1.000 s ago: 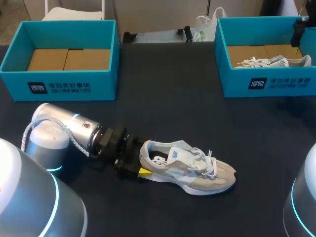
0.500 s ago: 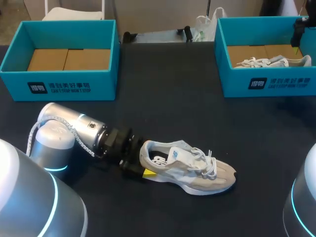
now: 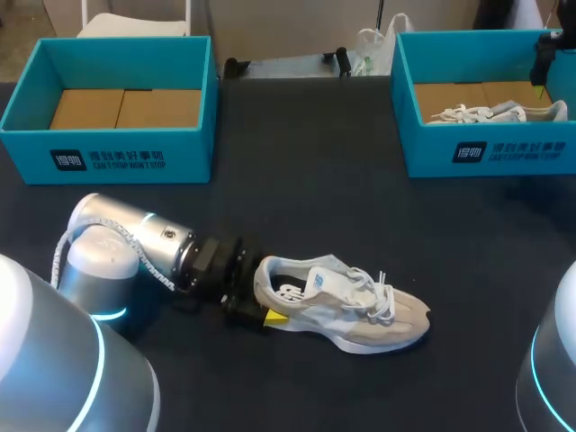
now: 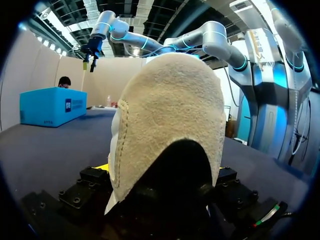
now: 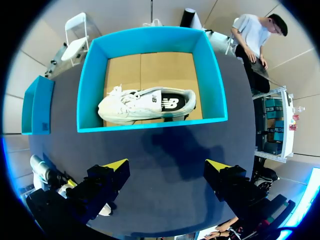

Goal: Take the shoe out of the shoebox, open the shoe tongue, remove and reinsert the insole, then place the shoe into the shoebox

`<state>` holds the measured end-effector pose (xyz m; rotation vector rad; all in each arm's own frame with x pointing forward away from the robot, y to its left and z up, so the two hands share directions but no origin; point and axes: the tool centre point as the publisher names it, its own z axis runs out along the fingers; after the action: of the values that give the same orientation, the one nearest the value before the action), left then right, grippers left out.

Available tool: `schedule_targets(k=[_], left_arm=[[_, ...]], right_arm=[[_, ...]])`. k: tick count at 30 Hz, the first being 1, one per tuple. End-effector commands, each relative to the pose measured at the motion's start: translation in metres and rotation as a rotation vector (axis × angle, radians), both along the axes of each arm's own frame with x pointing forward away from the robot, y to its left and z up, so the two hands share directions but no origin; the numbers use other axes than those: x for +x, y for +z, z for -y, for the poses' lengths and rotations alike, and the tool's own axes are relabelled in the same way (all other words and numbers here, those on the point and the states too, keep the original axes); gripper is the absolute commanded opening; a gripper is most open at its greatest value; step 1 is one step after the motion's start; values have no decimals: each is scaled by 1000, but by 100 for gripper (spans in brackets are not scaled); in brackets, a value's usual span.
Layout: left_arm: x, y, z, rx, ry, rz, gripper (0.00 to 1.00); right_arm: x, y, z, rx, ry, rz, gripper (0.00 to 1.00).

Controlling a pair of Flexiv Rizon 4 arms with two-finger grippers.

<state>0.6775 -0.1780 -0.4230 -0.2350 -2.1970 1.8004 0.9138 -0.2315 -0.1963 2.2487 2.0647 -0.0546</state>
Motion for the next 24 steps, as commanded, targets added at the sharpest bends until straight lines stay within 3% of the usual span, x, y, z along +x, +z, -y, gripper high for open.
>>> schedule_targets(k=[1, 24], left_arm=[[-1, 2, -11, -6, 54, 5, 0], [8, 3, -40, -24, 227, 10, 0]], right_arm=[[-1, 0, 0, -1, -1, 2, 100], [-1, 0, 0, -1, -1, 2, 100]])
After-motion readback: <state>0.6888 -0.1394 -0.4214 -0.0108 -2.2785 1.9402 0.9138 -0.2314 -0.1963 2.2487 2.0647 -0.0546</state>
